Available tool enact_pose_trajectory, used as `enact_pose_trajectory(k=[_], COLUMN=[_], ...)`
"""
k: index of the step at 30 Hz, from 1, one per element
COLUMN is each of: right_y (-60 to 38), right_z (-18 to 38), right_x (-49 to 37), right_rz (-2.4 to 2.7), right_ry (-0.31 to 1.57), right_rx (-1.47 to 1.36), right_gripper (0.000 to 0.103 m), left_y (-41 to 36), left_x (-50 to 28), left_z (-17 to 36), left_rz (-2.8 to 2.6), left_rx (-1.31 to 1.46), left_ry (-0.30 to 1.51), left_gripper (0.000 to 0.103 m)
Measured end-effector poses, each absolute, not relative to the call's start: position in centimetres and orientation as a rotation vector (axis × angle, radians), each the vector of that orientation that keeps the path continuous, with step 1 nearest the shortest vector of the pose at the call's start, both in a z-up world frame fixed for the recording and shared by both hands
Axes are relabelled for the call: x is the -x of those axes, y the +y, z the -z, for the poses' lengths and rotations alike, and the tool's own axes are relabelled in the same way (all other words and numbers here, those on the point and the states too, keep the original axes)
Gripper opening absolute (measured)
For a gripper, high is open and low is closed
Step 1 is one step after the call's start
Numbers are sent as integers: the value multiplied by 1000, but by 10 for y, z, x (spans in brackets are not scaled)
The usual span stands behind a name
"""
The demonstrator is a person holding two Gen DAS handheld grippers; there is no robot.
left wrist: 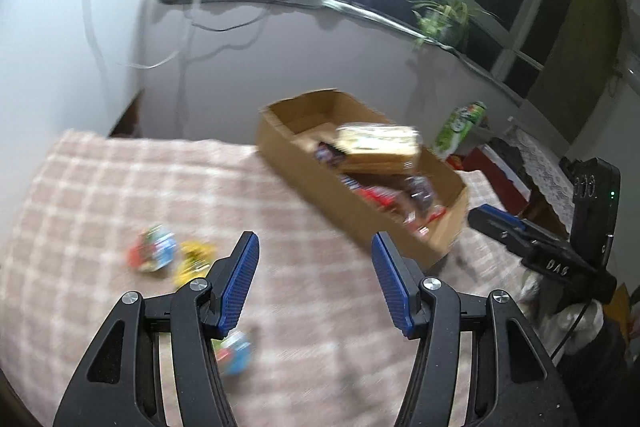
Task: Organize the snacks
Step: 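Grasp the round green jelly cup with the right tool while the left tool grasps a green stick candy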
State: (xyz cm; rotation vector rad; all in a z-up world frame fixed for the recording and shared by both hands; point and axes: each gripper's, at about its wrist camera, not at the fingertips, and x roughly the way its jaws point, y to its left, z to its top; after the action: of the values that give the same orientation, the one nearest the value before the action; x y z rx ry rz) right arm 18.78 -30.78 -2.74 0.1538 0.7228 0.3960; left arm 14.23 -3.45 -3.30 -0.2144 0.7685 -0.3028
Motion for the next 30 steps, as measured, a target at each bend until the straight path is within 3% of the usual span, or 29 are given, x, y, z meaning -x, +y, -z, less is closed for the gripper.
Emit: enact_pose_trajectory(k=[12,23,30], right_y=[-242,-152,-119], right_z=[44,59,71], right_x=[-162,-134,-137], right_rz=[-523,-693,-758], right_ry=[841,839,872], right_rx=[-7,180,197], right_gripper=[75,75,66], left_y=[58,59,52], left_x=[-101,-108,-120], left_z=[67,90,97], left_rz=[107,136,137], left_rx=[301,304,261], left_ry=[822,870,890], left_gripper=[58,58,58])
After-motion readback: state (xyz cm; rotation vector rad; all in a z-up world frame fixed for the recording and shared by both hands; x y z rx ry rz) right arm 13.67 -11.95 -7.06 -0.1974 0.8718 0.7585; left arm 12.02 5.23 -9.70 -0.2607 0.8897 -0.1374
